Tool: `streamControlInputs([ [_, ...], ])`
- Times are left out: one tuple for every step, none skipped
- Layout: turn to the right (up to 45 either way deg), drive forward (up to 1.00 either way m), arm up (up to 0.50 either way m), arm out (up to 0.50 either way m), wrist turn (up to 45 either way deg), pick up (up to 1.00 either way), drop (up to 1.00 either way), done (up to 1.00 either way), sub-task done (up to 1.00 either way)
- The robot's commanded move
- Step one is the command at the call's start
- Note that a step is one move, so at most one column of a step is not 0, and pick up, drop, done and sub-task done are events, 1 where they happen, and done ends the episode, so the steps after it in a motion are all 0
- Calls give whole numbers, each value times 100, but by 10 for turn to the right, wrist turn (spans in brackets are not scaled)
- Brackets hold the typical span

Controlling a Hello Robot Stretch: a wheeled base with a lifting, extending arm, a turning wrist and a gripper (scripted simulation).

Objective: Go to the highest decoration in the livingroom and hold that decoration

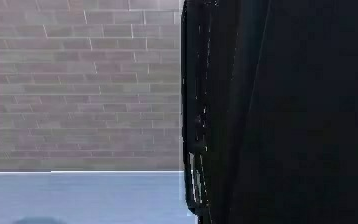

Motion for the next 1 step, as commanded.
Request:
streamControlInputs([
  [-450, 0, 0, 0, 0, 0, 0, 0, 0],
])
